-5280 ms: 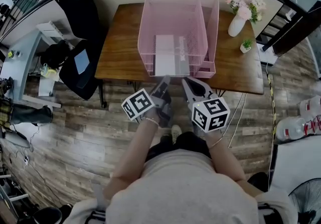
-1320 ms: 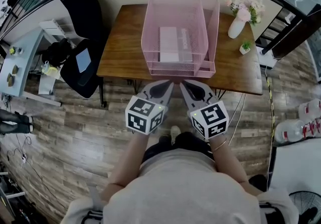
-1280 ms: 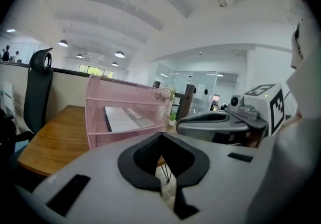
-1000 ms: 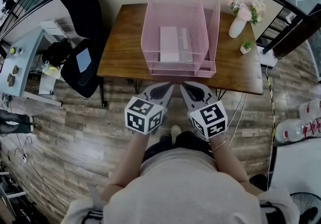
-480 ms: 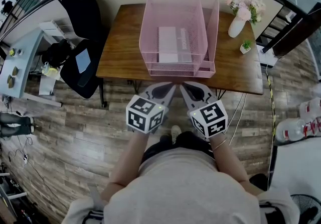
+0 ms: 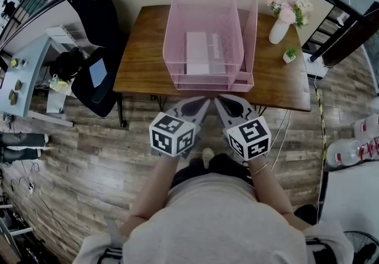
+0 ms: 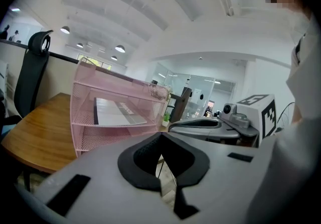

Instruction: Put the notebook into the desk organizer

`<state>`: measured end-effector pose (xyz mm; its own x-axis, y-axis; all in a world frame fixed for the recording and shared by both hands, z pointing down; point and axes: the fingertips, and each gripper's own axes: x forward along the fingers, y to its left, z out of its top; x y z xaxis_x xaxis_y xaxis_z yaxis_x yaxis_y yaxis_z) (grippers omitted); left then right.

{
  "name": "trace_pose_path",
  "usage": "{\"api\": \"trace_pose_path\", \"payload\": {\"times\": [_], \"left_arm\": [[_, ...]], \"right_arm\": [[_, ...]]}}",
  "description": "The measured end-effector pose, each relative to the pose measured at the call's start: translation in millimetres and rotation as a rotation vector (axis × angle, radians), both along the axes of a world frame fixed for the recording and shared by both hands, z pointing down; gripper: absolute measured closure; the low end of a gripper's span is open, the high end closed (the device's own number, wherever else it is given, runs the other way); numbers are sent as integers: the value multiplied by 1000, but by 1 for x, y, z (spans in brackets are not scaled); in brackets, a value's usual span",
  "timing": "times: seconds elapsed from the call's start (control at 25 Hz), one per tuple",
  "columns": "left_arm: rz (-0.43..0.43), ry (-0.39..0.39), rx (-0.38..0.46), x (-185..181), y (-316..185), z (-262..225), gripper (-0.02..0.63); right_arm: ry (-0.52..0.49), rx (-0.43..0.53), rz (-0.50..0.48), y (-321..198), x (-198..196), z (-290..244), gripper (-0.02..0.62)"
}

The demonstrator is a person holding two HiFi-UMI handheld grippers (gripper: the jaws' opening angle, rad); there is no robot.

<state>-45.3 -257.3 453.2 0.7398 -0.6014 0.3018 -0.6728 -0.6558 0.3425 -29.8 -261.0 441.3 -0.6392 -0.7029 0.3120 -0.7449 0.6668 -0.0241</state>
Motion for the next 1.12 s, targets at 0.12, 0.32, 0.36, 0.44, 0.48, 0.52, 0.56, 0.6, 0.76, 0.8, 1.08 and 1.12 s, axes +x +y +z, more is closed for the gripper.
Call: {"api": "trace_pose_path", "payload": {"times": [0.12,0.32,0.36,0.44,0.48,0.52,0.56,0.6,0.76,0.8,1.08,1.12], "left_arm": [[-15,6,8,-4,-4,-4,594],[-36,13,13,-10,-9,-6,594],[-41,17,9,-11,-10,-6,594],[-47,23,1,-12,-11,-5,594],[-48,24,-1,-12,-11,-4,594],[-47,24,-2,-11,-11,-4,594],[-45,24,-3,-11,-11,-3,594],[-42,24,-4,-10,-11,-3,594],[-44,30,-7,-11,-14,-2,594],[-45,29,-8,-11,-14,-2,594],[-50,42,-18,-14,-12,0,594],[-51,42,-18,-15,-12,0,594]], "right_arm": [[-3,0,-4,-1,-1,0,584],[-3,-1,-10,-3,-1,0,584],[-3,-1,-11,-4,-2,0,584],[0,0,-13,-5,-3,-1,584],[2,1,-15,-5,-3,-1,584],[3,1,-16,-6,-3,0,584],[1,0,-16,-6,-3,0,584],[-3,-2,-16,-6,-3,0,584],[-17,-4,-9,-8,-3,0,584],[-16,-3,-7,-8,-2,0,584],[-15,1,-3,-8,-4,0,585],[-15,1,-3,-8,-4,1,584]]}}
